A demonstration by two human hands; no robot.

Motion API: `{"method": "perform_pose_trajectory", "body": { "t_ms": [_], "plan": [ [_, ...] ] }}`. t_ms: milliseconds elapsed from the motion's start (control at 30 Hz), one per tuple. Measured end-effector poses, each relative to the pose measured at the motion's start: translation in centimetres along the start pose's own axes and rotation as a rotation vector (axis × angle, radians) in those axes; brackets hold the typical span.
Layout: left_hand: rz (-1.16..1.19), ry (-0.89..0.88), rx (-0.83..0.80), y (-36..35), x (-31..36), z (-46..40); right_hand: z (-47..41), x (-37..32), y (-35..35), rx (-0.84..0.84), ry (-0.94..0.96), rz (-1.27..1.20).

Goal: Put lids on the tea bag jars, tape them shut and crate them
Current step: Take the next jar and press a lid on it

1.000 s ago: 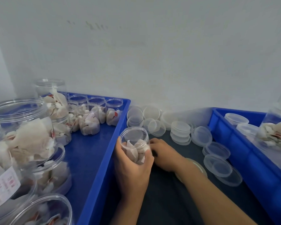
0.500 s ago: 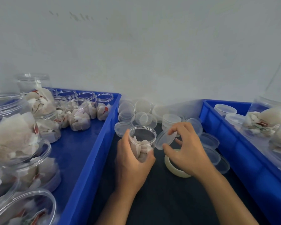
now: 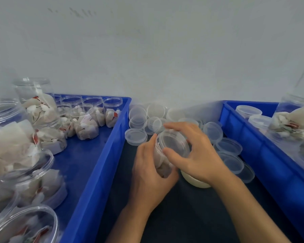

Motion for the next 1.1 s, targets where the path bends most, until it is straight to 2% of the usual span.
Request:
{"method": "perform_pose_trajectory", "body": {
  "t_ms": [100, 400, 533, 767, 867, 967, 1100],
  "plan": [
    [0.042, 0.010, 0.030, 0.0, -0.1, 0.0, -0.9, -0.7, -0.8, -0.062, 0.072, 0.066],
    [0.062, -0.026, 0.078, 0.2, 0.2, -0.3, 0.4, -1.0, -2.0, 0.013, 0.172, 0.089],
    [0.073, -0.025, 0.066, 0.2, 0.4, -0.4, 0.9, -0.7, -2.4, 0.042, 0.211, 0.040],
    [0.103, 0.054, -0.026, 0.2, -0.1, -0.3, 1.8, 0.3, -2.2, -0.040, 0.331, 0.025],
    [0.112, 0.016, -0.019, 0.0, 0.1, -0.3, 2.0, 0.7, -1.8, 0.032, 0.248, -0.081],
    [0.069, 0.022, 0.041, 0.2, -0.1, -0.4, 2.5, 1.4, -1.5, 0.110, 0.046, -0.253],
    [-0.004, -0.005, 0.140, 0.7, -0.4, -0.7, 3.2, 1.9, -2.0, 0.100, -0.096, -0.311]
  ]
}}
Point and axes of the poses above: each hand's wrist, its own z-axis away from the middle knuckle, its own y-axis out of the back of the hand, x = y × z, the point moved 5 cm from there along -z, towards the middle knuckle, and after that the axes turned 13 degrees about x, right-handed, at the moved point
